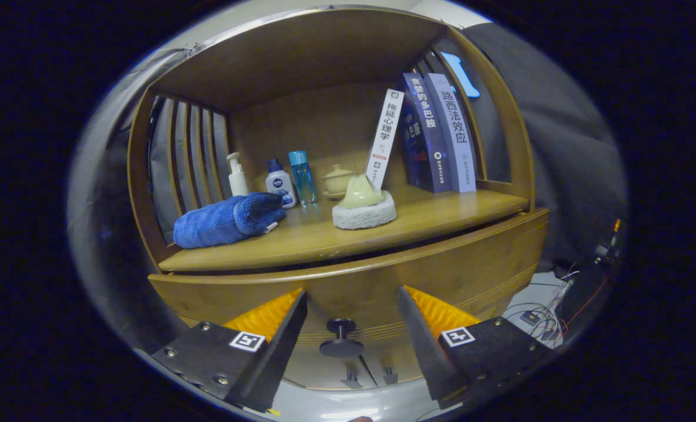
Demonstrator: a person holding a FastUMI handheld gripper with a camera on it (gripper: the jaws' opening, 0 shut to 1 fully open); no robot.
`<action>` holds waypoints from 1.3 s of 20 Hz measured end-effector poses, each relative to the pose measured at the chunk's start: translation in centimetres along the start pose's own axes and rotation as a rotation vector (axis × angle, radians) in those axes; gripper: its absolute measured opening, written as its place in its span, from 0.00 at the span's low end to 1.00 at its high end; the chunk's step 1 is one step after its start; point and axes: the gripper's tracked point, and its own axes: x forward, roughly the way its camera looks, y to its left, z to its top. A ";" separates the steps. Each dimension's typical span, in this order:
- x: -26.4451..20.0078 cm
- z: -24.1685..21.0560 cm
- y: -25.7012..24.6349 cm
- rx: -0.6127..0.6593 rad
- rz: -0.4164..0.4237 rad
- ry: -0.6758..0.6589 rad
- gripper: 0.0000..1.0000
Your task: Pull open the drawer, take out the items inside it, and place them on the countertop above the cabinet.
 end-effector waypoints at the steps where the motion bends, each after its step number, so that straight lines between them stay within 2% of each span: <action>1: 0.1 0.0 0.0 -0.003 0.001 0.004 0.94; 18: 1.7 0.1 0.2 0.035 0.039 0.011 0.94; 26: 0.2 1.1 0.7 0.003 0.019 0.000 0.94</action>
